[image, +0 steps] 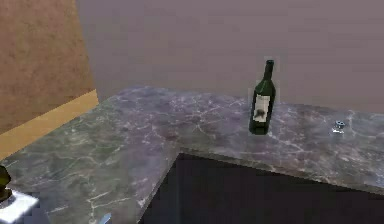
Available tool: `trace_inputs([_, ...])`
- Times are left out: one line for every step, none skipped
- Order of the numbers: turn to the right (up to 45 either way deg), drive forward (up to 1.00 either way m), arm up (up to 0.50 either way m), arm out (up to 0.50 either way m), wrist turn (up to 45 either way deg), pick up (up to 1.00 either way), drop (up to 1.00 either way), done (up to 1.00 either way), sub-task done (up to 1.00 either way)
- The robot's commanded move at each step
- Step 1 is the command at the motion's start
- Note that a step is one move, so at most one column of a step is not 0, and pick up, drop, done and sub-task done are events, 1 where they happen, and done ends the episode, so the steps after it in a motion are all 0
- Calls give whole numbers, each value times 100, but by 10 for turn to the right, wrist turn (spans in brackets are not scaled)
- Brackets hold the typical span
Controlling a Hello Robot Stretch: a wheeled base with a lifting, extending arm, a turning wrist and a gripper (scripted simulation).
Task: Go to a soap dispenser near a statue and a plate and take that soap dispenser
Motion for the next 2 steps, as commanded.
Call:
trace_inputs([0, 5, 0, 0, 0, 0, 0, 0, 0])
trace_inputs([-450, 0, 0, 0, 0, 0, 0, 0, 0])
